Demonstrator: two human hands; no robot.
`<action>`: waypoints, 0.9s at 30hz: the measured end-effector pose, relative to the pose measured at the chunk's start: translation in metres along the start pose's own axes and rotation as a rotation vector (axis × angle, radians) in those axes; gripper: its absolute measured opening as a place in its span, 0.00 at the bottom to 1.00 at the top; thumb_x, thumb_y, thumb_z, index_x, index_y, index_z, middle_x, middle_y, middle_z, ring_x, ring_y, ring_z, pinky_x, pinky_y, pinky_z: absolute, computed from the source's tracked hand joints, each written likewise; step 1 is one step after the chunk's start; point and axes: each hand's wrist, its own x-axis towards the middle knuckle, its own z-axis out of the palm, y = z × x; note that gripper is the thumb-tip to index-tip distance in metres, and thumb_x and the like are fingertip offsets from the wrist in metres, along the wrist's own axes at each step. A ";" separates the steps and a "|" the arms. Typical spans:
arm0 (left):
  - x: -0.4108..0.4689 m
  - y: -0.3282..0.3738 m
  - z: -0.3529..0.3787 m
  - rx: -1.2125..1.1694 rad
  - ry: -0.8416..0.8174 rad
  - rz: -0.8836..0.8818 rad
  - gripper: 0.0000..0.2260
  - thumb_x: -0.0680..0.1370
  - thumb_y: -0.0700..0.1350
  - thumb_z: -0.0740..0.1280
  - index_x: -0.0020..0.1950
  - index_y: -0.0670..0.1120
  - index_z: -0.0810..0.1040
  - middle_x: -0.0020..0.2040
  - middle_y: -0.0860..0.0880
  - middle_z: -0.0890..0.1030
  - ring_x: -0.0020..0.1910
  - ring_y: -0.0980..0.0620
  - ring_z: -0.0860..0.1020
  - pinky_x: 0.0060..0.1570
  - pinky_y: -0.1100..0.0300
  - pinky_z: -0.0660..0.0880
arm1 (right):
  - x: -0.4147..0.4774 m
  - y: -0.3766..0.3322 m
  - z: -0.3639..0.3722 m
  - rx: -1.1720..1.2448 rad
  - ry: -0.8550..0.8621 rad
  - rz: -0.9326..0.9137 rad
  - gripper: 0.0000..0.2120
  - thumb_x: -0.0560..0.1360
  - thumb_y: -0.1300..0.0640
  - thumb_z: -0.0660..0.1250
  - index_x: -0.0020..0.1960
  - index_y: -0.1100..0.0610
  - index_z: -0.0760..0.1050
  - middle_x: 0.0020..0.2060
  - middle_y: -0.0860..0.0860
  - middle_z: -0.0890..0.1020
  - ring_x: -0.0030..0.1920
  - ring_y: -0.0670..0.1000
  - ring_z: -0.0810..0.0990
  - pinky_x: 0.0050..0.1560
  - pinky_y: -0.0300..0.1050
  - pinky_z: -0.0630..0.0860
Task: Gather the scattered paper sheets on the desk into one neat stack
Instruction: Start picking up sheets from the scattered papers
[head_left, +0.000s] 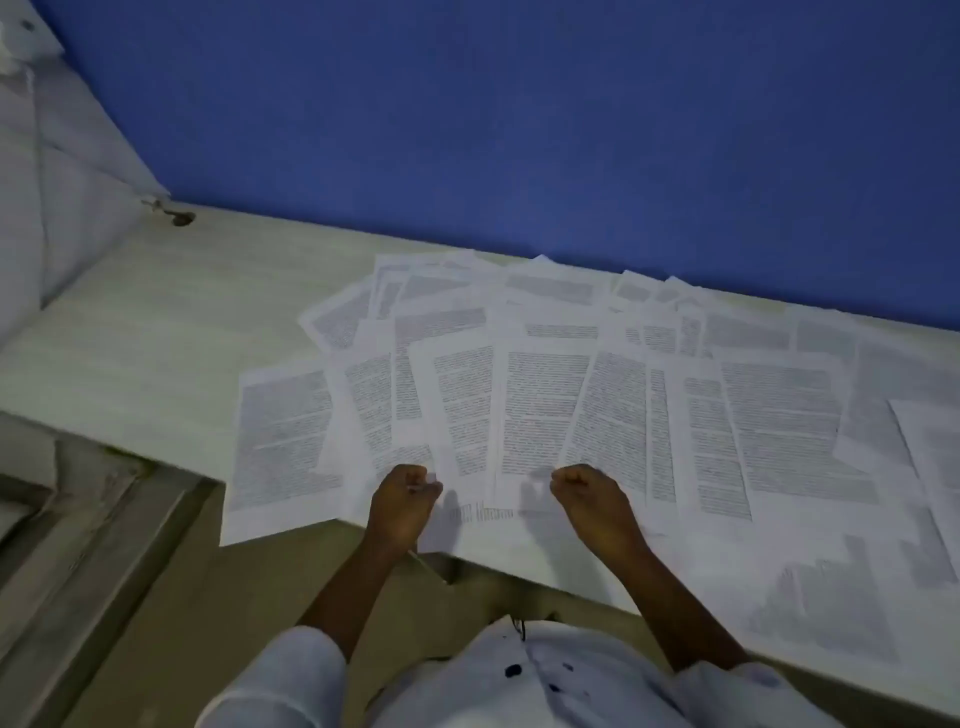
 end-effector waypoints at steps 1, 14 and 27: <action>0.004 0.003 0.001 0.003 0.023 0.009 0.08 0.76 0.42 0.71 0.53 0.45 0.76 0.46 0.52 0.78 0.48 0.50 0.77 0.48 0.60 0.71 | 0.007 0.001 0.000 -0.023 0.039 -0.043 0.08 0.79 0.55 0.65 0.54 0.57 0.79 0.50 0.50 0.79 0.52 0.51 0.78 0.52 0.38 0.71; 0.075 0.047 0.021 -0.080 -0.008 -0.135 0.18 0.73 0.47 0.75 0.57 0.38 0.80 0.53 0.42 0.83 0.45 0.48 0.80 0.45 0.60 0.77 | 0.053 0.008 0.012 -0.598 0.258 0.125 0.41 0.67 0.30 0.67 0.67 0.58 0.65 0.62 0.56 0.71 0.62 0.57 0.70 0.59 0.55 0.72; 0.128 0.055 0.014 0.039 -0.447 0.065 0.19 0.77 0.38 0.70 0.67 0.40 0.74 0.61 0.44 0.79 0.57 0.47 0.78 0.63 0.54 0.73 | 0.054 -0.011 0.040 -0.563 0.530 0.277 0.20 0.69 0.53 0.66 0.58 0.60 0.72 0.50 0.56 0.77 0.49 0.56 0.76 0.47 0.50 0.75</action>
